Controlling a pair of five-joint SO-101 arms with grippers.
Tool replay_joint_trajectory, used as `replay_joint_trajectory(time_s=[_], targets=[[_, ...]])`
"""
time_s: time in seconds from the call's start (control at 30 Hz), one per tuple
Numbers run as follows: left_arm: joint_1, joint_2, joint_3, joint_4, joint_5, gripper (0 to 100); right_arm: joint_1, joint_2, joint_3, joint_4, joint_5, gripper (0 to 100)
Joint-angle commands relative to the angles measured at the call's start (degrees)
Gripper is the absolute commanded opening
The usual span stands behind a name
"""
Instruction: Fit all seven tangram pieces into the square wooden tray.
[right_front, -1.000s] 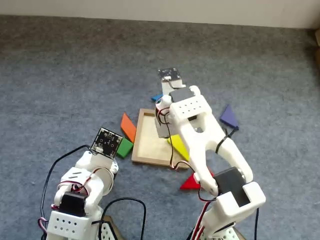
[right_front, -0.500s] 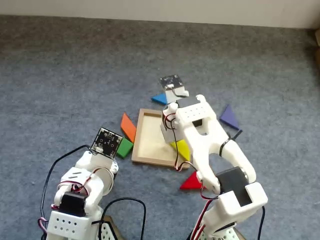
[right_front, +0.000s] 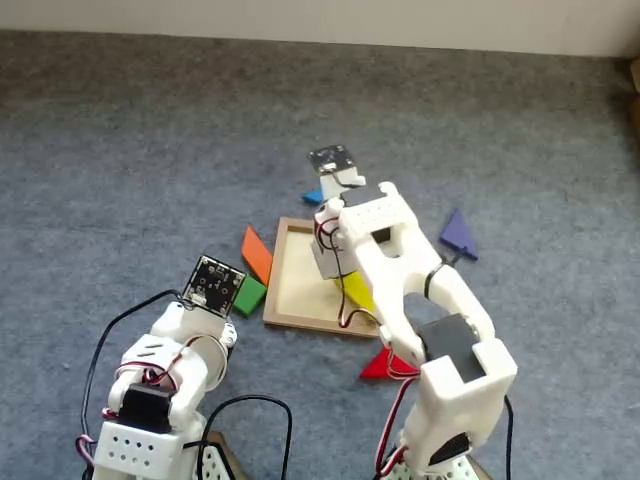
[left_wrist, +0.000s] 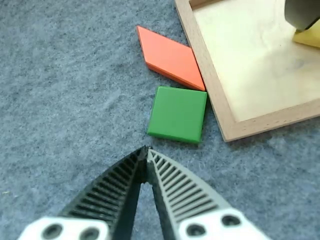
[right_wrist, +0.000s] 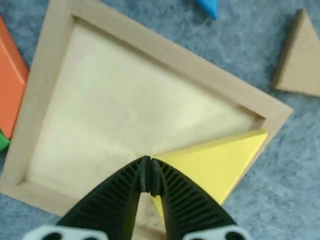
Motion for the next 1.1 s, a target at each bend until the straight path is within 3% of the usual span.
replay_joint_trajectory(time_s=[0.0, 0.23, 0.53, 0.73, 1.07], targets=[[-0.1, -0.9, 1.1, 0.2, 0.3, 1, -1.9, 0.6, -2.6, 0.4, 0.5, 1.5], [-0.1, -0.9, 1.1, 0.2, 0.3, 1, -0.6, -5.5, -4.8, 3.8, 0.5, 1.2], [-0.1, -0.9, 1.1, 0.2, 0.3, 1, 7.0, -19.3, 1.4, 7.0, 0.6, 1.2], [-0.1, -0.9, 1.1, 0.2, 0.3, 1, 11.0, -19.7, 7.5, 6.0, 2.5, 1.2], [-0.1, -0.9, 1.1, 0.2, 0.3, 1, 11.6, -14.5, 9.1, 5.6, 7.0, 1.2]])
